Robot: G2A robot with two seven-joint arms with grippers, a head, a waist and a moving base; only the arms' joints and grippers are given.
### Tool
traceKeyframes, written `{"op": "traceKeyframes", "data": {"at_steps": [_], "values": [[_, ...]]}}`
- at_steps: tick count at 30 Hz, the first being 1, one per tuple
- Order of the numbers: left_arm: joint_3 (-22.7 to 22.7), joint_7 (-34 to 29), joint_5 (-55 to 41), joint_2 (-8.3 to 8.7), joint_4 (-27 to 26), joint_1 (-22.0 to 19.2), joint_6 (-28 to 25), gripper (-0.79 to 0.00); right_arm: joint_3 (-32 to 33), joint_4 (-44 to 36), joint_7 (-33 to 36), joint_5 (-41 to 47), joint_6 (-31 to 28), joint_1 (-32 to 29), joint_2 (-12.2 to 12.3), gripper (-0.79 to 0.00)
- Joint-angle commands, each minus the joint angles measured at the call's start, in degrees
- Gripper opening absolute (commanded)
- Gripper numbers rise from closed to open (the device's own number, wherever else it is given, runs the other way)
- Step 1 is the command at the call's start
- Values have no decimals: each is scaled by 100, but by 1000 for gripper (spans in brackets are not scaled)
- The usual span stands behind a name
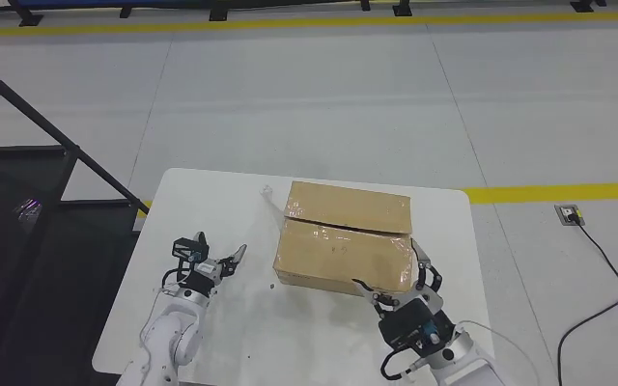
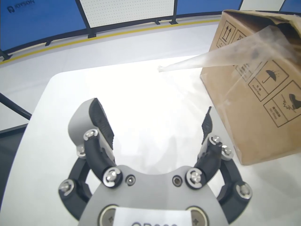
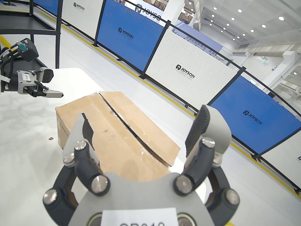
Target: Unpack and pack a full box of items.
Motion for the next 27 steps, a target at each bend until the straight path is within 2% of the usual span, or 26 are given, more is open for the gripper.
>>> {"op": "traceKeyframes", "data": {"at_steps": [1, 7, 15, 21, 27], "values": [[49, -19, -28, -5, 62, -157, -153, 0, -14, 106, 108, 247, 179, 100, -27, 0], [577, 242, 322, -139, 1020, -1039, -56, 0, -1, 327, 106, 687, 185, 444, -63, 0], [1499, 660, 603, -470, 2687, -2254, -111, 0, 171, 405, -3, 843, 300, 223, -62, 0], [1961, 1110, 465, -758, 3571, -2812, -99, 0, 345, 323, -95, 852, 369, -49, -49, 0], [2087, 1769, 250, -951, 4087, -3063, 224, 0, 445, 333, -107, 911, 324, -129, -44, 0]]}}
